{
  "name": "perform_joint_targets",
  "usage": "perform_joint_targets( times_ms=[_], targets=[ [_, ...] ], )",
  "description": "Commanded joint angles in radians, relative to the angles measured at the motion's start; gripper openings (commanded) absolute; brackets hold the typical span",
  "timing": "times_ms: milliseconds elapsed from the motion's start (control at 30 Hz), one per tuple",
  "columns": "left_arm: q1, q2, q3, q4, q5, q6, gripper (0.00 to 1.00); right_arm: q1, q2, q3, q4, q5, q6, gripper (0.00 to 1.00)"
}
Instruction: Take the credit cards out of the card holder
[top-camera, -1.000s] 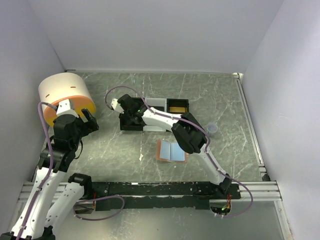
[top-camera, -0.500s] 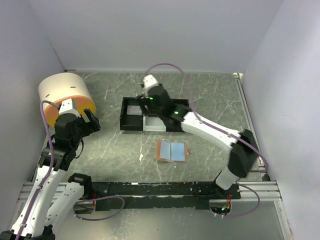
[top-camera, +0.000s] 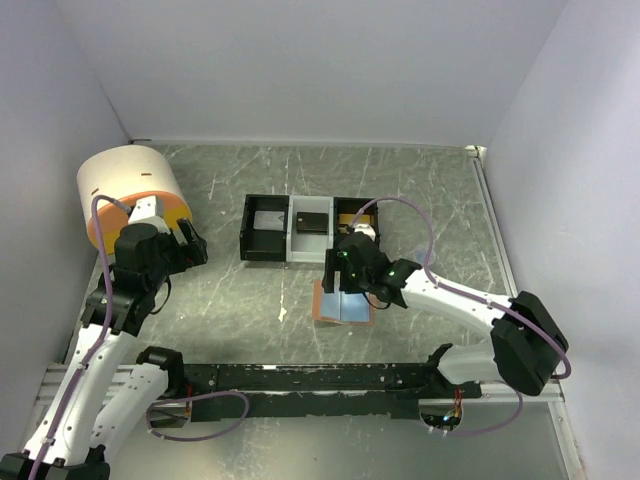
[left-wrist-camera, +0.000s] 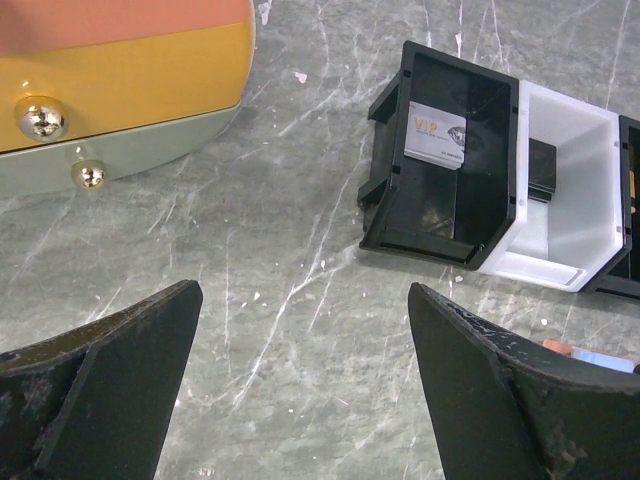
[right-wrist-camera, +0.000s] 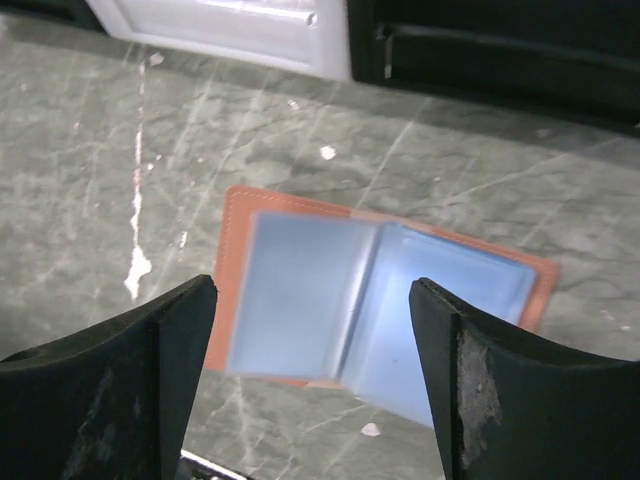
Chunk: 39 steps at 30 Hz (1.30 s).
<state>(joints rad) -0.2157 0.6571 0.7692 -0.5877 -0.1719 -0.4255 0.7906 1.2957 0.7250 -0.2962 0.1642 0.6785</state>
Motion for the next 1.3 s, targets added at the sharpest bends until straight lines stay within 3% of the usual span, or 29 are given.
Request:
perform_joint_targets(
  times_ms=[0,233,400,600,833,933,1100,1267],
  targets=[
    [0.007,0.001,-0.008,0.028,0.022,0.015,0.96,0.002,0.04,0.001,0.032,-0.089,0.058,0.82],
    [0.007,0.004,-0.01,0.026,0.018,0.012,0.96,0.012,0.132,0.0,0.043,-0.103,0.032,0.82],
    [0.007,0.009,-0.008,0.023,0.017,0.013,0.95,0.058,0.198,-0.002,0.025,0.018,0.047,0.75],
    [0.007,0.014,-0.012,0.025,0.021,0.014,0.95,0.089,0.273,0.006,0.025,0.04,0.044,0.57],
    [0.007,0.019,-0.011,0.025,0.025,0.014,0.95,0.091,0.226,-0.001,0.058,0.027,0.032,0.45],
    [0.007,0.018,-0.012,0.025,0.025,0.015,0.95,0.092,0.219,0.021,0.048,0.014,0.015,0.47],
    [0.007,0.019,-0.011,0.023,0.026,0.015,0.95,0.093,0.171,0.061,0.023,-0.028,-0.012,0.68],
    [0.007,0.018,-0.012,0.025,0.032,0.016,0.95,0.093,0.065,0.106,-0.112,0.095,-0.009,0.77]
  ],
)
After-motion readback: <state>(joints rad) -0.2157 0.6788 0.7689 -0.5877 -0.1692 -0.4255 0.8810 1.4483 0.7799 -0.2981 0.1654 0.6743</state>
